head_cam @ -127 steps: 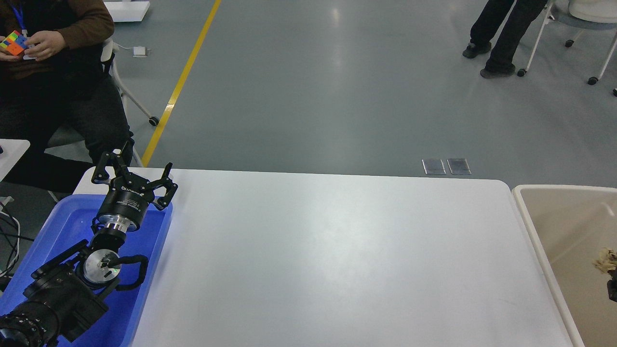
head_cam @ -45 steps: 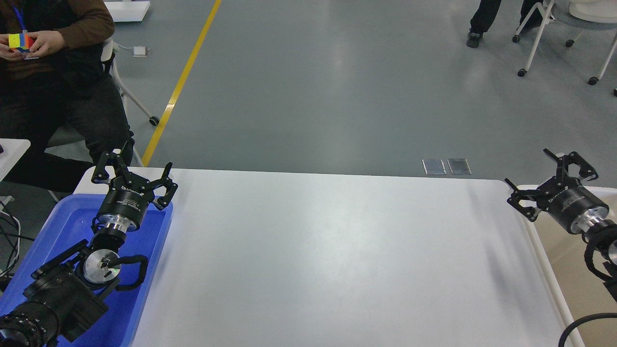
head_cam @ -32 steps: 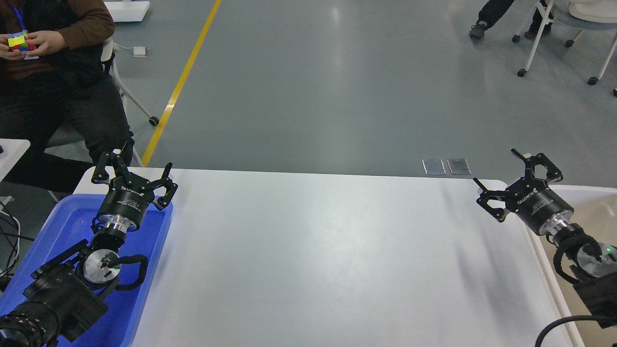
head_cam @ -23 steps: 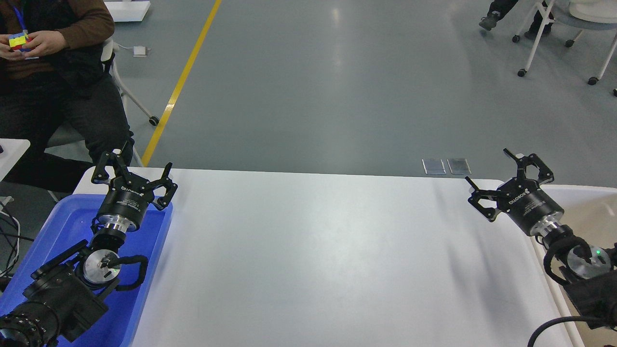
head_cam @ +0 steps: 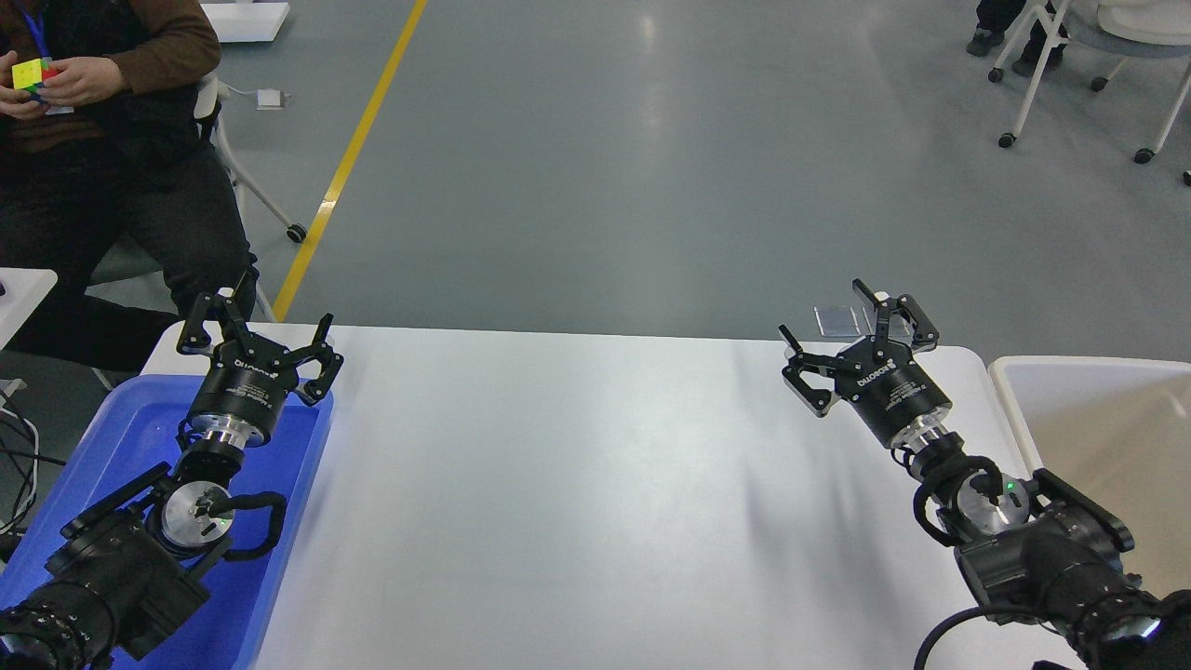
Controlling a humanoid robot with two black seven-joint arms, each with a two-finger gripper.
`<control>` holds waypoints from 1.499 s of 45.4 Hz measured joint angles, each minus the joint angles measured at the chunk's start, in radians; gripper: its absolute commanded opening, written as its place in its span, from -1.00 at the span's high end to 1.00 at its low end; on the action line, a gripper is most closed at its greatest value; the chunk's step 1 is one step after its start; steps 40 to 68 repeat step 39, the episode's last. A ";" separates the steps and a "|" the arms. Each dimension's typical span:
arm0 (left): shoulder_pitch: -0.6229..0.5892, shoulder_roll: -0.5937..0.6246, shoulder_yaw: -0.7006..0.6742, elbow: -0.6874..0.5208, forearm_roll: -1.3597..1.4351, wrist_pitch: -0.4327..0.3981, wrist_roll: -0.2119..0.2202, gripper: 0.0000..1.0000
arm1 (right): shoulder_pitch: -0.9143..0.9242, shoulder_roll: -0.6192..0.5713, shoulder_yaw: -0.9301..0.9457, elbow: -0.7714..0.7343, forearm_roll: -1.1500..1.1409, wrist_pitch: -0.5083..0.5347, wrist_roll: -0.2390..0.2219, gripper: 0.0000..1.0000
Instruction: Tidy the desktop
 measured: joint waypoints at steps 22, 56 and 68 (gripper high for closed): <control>0.000 0.000 0.000 0.000 0.001 0.000 0.000 -1.00 | 0.100 0.057 -0.019 -0.092 -0.027 0.001 0.031 -1.00; 0.000 0.000 0.000 0.000 0.001 0.000 0.000 -1.00 | 0.126 0.093 -0.019 -0.158 -0.032 -0.008 0.090 -1.00; 0.000 0.000 0.000 0.000 0.001 0.000 0.000 -1.00 | 0.126 0.093 -0.019 -0.158 -0.032 -0.008 0.090 -1.00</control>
